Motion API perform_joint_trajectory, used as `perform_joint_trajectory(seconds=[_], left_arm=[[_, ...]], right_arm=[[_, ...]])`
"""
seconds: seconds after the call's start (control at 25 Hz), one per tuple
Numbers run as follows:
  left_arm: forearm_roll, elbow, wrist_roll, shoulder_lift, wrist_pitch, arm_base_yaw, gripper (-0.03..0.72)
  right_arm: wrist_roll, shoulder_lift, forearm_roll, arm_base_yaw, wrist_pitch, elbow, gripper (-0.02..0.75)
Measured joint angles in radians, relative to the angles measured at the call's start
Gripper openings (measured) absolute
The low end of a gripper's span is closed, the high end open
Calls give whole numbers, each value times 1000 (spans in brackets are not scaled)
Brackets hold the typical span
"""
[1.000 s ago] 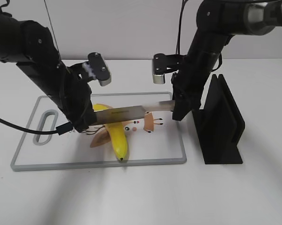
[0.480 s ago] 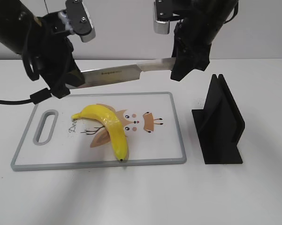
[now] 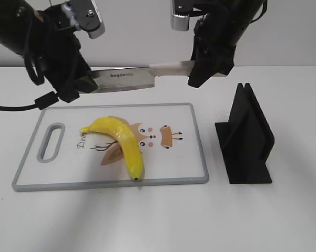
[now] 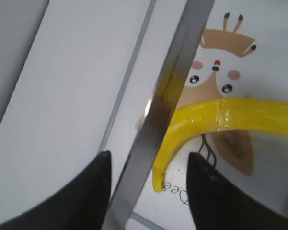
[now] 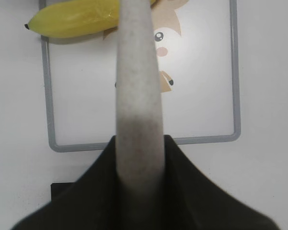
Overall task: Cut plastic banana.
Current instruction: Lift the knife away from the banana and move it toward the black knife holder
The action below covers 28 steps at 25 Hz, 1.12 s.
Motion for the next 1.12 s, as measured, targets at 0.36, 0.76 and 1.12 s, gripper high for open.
perform_joint_trajectory(seconds=[0.36, 0.76, 1.12], left_arm=[[2, 0, -45, -99, -101, 8, 638], [113, 0, -524, -321, 7, 170, 588], [211, 0, -814, -406, 341, 362, 584]], right_arm=[[38, -3, -22, 0, -11, 0, 169], [469, -63, -28, 0, -10, 0, 169], [840, -140, -56, 0, -9, -3, 168]])
